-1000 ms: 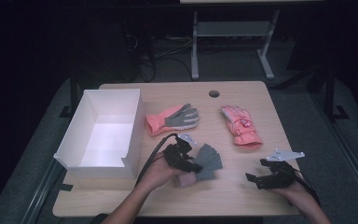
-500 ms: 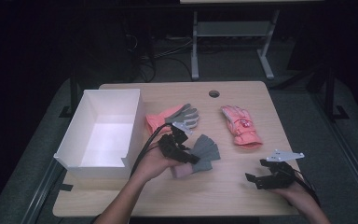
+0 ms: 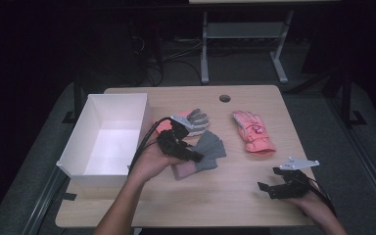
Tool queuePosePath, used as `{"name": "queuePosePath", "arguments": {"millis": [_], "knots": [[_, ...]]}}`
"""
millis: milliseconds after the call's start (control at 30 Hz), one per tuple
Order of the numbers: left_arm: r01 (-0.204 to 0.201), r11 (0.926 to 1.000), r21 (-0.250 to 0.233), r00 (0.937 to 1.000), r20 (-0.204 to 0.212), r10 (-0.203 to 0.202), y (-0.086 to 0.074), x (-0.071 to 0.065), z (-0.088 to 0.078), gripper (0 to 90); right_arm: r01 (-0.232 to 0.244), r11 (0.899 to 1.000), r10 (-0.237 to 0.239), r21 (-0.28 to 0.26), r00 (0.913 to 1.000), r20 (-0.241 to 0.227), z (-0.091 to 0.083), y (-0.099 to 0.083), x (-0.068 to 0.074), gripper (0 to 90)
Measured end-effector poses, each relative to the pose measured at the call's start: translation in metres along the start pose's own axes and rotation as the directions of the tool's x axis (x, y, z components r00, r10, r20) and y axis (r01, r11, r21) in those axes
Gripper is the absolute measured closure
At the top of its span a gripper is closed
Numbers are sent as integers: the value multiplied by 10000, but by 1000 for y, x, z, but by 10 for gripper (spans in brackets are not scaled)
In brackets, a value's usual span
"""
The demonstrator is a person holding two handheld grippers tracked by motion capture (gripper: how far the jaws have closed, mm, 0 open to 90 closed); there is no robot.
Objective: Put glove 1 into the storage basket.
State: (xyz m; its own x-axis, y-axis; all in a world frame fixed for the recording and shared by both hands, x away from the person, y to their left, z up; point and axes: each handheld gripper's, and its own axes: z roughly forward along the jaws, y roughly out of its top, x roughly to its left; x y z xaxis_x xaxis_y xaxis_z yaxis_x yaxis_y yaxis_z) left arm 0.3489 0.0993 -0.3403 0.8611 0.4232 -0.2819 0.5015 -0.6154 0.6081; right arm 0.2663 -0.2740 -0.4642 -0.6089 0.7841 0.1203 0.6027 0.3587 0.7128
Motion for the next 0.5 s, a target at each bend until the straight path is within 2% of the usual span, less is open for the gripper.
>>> {"name": "queuePosePath", "arguments": {"millis": [100,133,167,200,300,400,500], "knots": [[80,9998,-199,9999,-120,-83,-1,2,-8,629,13,10000,-13,-23,10000,-12,0,0,0,139],[94,9990,-429,9998,-193,-102,-2,3,-18,629,85,9999,-85,-73,10000,-13,0,0,0,139],[94,9990,-429,9998,-193,-102,-2,3,-18,630,85,9999,-85,-73,10000,-13,0,0,0,139],[162,9977,-655,9993,-335,-184,-4,6,-26,630,23,10000,-23,-74,10000,-1,0,0,0,140],[186,9968,-783,9987,-465,-223,-6,8,-35,629,47,10000,-47,-69,10000,-23,0,0,0,139],[335,9926,-1168,9961,-770,-427,-10,13,-52,630,132,9999,-132,-50,9999,-58,1,0,0,139],[427,9911,-1259,9932,-1018,-558,-14,17,-61,630,50,10000,-51,-31,10000,-65,1,0,0,139]]}}
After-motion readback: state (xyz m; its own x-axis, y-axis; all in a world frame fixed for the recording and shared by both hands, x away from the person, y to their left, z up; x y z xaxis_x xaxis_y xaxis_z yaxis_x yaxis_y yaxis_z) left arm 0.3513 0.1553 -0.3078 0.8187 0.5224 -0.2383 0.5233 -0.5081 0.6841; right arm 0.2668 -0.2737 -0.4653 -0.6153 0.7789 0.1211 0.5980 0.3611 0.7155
